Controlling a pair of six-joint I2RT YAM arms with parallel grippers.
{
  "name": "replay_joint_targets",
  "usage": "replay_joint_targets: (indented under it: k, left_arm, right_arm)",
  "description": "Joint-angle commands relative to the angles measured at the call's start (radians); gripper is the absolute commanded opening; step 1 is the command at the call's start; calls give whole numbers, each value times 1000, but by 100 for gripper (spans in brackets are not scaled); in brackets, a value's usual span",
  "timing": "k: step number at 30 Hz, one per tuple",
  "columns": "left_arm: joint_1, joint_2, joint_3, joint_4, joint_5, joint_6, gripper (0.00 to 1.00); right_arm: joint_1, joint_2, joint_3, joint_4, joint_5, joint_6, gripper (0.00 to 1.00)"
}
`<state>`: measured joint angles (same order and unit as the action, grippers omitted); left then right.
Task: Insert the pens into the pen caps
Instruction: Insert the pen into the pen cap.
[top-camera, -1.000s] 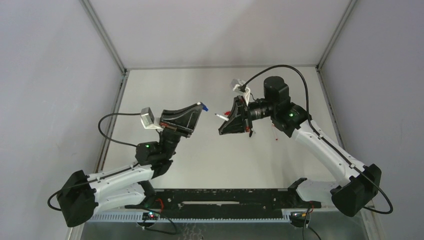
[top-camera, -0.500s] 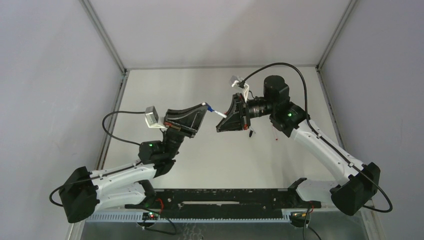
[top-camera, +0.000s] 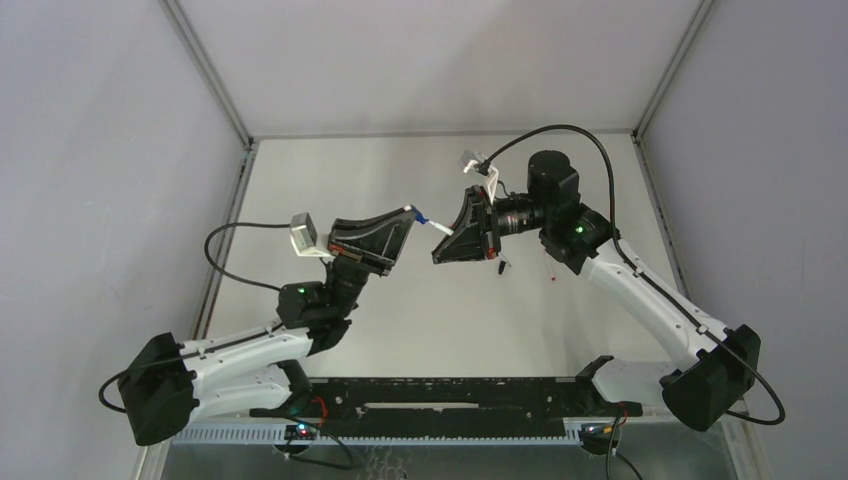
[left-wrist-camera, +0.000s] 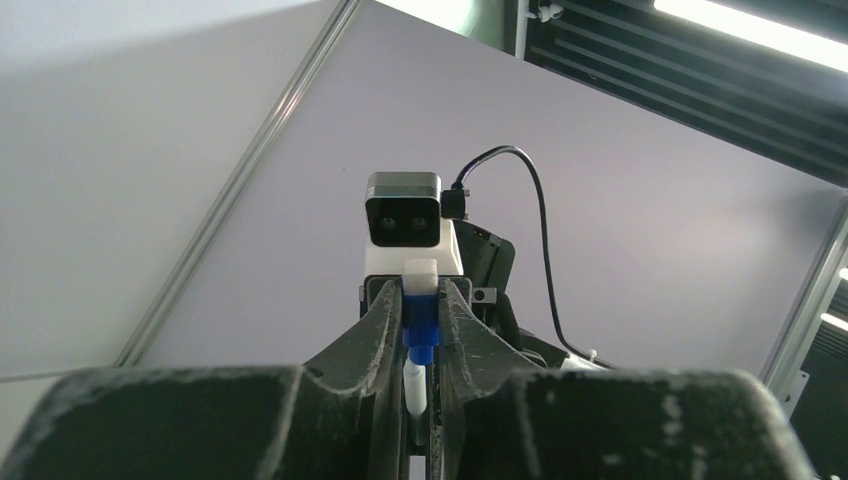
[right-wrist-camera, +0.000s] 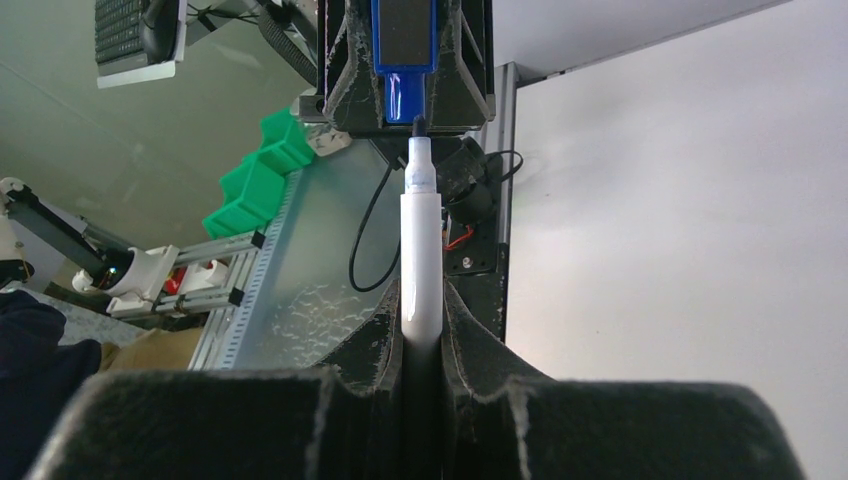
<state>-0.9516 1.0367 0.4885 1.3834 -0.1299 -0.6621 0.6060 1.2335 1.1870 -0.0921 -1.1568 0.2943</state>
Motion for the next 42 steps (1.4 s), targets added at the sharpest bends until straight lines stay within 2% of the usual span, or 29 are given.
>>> replay_joint_targets:
  k: [1,13,27,42]
  left_arm:
    - [-6,-9,49,39,-23,34,0]
    - [-6,-13,48,38,-24,31,0]
    - [-6,9,59,38,2,0,0]
    - [-6,-12,56,37,5,2,1]
  right_arm:
    - [9,-8,34,12,-9,-6,0]
    - [8,-6,34,14,-47,-16,0]
    - [8,-1,34,25,-36,5,0]
    - [4,-1,34,-25,-1,-43,0]
